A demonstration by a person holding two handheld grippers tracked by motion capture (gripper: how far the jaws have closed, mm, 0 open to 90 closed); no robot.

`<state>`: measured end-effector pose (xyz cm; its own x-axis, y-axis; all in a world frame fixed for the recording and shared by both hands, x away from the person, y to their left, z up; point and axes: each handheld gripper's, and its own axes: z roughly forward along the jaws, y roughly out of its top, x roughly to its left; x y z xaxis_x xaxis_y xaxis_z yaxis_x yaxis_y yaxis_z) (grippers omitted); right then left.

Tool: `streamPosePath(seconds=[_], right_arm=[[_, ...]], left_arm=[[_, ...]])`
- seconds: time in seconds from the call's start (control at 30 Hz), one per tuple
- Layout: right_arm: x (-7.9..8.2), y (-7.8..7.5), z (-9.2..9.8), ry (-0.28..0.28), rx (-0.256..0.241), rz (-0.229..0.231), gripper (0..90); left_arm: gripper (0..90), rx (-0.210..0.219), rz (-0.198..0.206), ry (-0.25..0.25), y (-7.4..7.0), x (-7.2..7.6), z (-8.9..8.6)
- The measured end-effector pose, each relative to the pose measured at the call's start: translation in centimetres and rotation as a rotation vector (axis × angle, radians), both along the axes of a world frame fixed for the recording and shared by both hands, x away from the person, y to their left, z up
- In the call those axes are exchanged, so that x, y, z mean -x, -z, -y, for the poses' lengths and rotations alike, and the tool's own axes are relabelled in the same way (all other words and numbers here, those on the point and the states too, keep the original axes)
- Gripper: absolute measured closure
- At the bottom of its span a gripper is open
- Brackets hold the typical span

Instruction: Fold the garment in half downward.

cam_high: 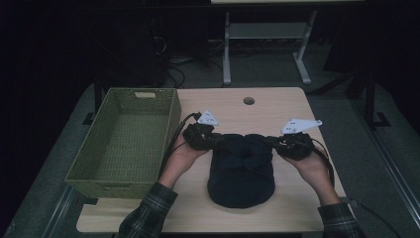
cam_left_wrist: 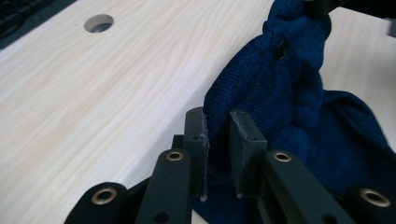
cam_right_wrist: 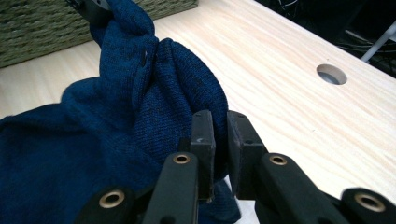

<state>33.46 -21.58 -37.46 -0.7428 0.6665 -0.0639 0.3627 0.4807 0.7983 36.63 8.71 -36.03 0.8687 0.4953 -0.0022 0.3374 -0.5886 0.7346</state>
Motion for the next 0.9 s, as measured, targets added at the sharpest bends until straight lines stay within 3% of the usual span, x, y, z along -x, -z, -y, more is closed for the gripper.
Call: streamPosePath(seconds=[0.5,0.67,0.9], right_arm=[[3.8,1.8,-0.2,-0.029,-0.032,-0.024,79.4],[5.1,2.5,-0.1,-0.034,-0.052,-0.06,78.4],[7.0,3.5,-0.1,-0.05,-0.044,-0.068,77.5]], left_arm=[[77.6,-0.004,-0.03,0.049,1.4,3.1,-0.8],[77.3,-0.007,-0.046,0.068,1.9,4.3,-0.9],[77.2,-0.017,-0.06,0.094,2.7,5.7,-0.9]])
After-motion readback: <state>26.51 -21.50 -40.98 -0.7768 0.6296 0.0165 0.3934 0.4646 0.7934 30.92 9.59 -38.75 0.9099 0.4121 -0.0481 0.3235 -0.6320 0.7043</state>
